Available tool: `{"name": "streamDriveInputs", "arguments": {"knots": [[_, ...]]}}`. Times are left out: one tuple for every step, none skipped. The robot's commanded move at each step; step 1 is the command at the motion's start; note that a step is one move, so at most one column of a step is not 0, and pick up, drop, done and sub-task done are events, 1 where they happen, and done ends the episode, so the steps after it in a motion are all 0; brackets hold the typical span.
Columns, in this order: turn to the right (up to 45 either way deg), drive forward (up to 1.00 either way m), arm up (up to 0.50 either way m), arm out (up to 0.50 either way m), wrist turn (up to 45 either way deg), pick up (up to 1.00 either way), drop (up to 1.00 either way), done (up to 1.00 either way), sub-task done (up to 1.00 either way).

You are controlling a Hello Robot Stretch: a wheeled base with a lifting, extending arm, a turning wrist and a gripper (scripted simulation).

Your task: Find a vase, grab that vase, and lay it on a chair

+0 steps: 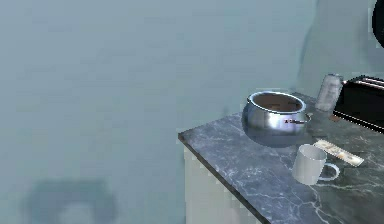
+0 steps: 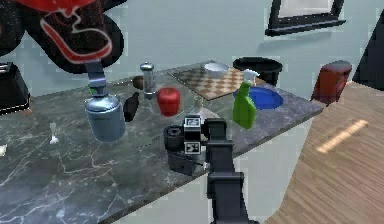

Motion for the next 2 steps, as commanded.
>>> {"name": "streamDriveInputs", "arguments": {"knots": [[0.0, 0.0, 0.1, 0.0, 0.0, 0.0, 0.0, 0.0, 0.0], [0.0, 0.0, 0.0, 0.0, -45.0, 0.0, 0.0, 0.0, 0.0]]}}
